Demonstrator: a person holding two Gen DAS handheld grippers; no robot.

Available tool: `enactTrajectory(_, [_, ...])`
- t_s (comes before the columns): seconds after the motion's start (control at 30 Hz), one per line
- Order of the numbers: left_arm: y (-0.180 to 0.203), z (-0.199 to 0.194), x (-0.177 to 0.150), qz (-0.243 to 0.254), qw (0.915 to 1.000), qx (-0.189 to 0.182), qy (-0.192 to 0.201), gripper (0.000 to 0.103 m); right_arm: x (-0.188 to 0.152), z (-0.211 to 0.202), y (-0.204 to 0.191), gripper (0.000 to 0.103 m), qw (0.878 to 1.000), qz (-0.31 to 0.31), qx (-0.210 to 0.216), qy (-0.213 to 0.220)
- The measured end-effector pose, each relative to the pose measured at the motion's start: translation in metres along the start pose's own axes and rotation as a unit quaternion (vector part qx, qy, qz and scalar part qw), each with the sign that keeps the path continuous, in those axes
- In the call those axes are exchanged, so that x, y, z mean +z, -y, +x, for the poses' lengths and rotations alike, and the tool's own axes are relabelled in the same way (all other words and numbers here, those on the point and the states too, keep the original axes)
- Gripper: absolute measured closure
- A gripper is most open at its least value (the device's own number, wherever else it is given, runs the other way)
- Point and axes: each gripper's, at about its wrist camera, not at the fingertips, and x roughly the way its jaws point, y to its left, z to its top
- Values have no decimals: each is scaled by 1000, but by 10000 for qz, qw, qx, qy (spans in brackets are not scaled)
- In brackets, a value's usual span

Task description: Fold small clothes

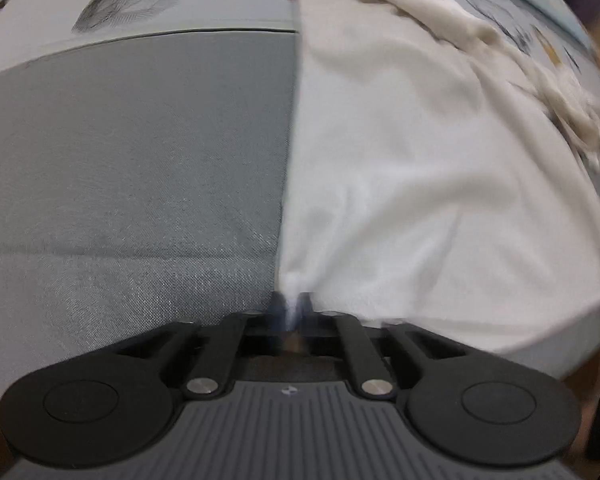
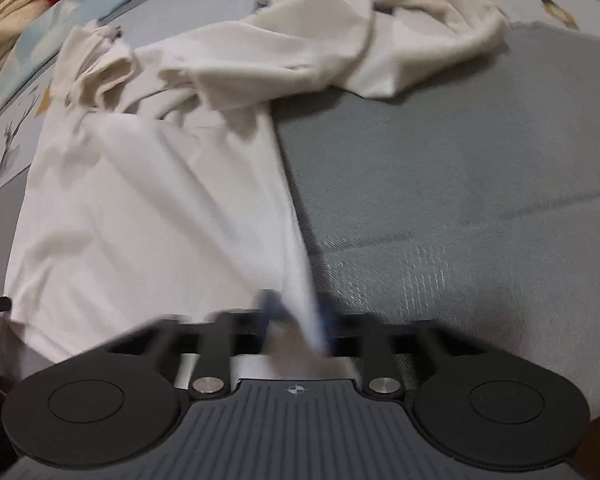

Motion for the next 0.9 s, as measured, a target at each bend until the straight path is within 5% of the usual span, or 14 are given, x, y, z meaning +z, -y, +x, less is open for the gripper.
enactTrajectory(0.1, [-10, -33, -4, -47, 9982, -330, 496, 98, 6, -40, 15, 100, 9939, 556, 88, 946])
enactTrajectory(0.17, [-15, -39, -13, 104, 9990, -231, 357, 98, 6, -66, 25, 100, 9864, 829, 346, 1378])
enactTrajectory(0.23, [-13, -30, -23, 478, 9988, 88, -70, 98, 1, -65, 21, 100, 9933, 371, 74, 1092])
enactTrajectory(0.37, [1, -23, -44, 1231, 9908, 212, -524, 97, -19, -23, 5, 100, 9978, -455, -442, -194])
enactTrajectory(0.53, [4, -42, -40, 1169, 9927, 65, -290, 96, -26, -25, -5, 99, 9954, -729, -593, -193])
enactTrajectory(0.73, [23, -33, -55, 1840, 9794, 217, -798, 97, -48, -10, -13, 100, 9830, -1295, -958, -878])
enactTrajectory(0.9, [25, -46, -54, 1923, 9782, 132, -773, 97, -49, -16, -3, 100, 9823, -1251, -1063, -906])
